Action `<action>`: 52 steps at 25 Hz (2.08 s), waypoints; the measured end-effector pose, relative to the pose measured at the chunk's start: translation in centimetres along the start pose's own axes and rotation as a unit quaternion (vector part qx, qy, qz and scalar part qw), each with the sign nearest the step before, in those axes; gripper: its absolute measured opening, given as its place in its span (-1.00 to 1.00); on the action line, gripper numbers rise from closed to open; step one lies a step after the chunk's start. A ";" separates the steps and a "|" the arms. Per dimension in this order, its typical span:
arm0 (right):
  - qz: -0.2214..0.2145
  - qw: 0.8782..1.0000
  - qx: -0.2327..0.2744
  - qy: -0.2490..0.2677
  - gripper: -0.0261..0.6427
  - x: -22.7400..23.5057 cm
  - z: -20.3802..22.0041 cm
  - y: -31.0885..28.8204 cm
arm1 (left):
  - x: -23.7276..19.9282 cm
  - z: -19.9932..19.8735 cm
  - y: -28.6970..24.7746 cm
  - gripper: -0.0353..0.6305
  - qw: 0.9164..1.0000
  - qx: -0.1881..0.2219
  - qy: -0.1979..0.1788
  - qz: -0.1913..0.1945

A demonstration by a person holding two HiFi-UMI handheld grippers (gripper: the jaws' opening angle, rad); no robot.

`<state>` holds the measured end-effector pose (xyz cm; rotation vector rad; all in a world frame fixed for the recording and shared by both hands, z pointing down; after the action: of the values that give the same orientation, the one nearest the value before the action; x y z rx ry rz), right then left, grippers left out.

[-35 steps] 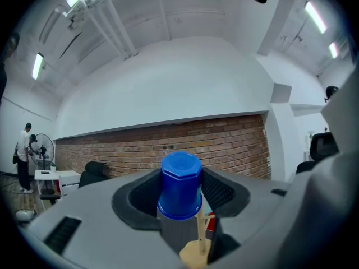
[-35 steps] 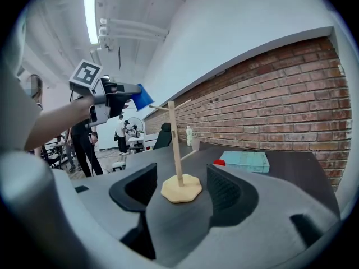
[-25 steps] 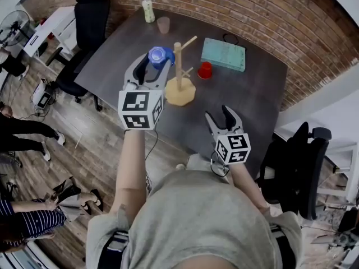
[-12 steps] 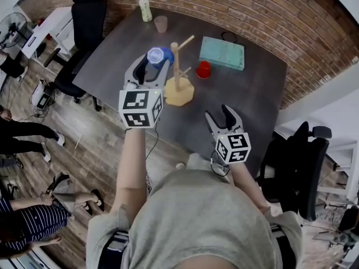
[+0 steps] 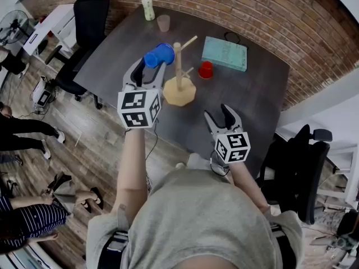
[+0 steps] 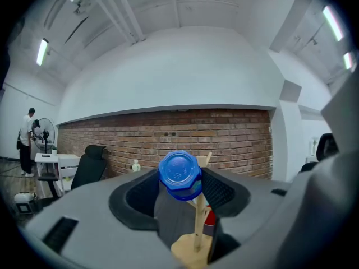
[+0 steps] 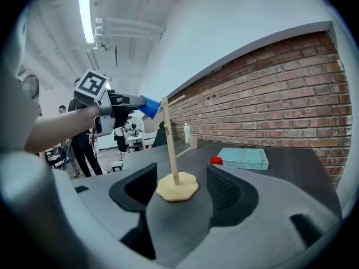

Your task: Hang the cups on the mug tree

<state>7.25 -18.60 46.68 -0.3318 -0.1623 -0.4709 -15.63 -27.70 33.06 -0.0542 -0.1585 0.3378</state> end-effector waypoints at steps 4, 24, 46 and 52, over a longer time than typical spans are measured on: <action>-0.004 1.000 -0.001 0.001 -0.11 -0.3 -0.1 -0.3 | -0.5 0.2 0.0 -0.24 1.000 -0.002 0.005 -0.004; -0.010 1.000 -0.005 0.007 -0.11 -1.1 0.1 -1.4 | -0.2 2.4 2.4 -0.16 1.000 -0.014 0.005 -0.007; -0.003 0.999 -0.024 0.029 -0.11 2.5 -0.9 -7.3 | 1.7 14.7 5.6 -0.19 0.993 -0.101 0.053 -0.041; 0.008 0.999 -0.035 0.025 -0.11 5.1 -0.9 -10.5 | 1.8 15.8 4.7 -0.19 0.991 -0.110 0.064 -0.040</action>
<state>6.89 -29.82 49.87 -0.3896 -0.0952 -0.4685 -18.05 -22.21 48.51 -0.2860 -0.0694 0.2346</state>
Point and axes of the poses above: the fingertips, and each gripper's own axes: y backward along the fingers, x to its right, z out of its underside, the point moved 5 cm from there along y, backward along the fingers, and after that the axes turned 8 degrees about -y, right-handed, at the moved point
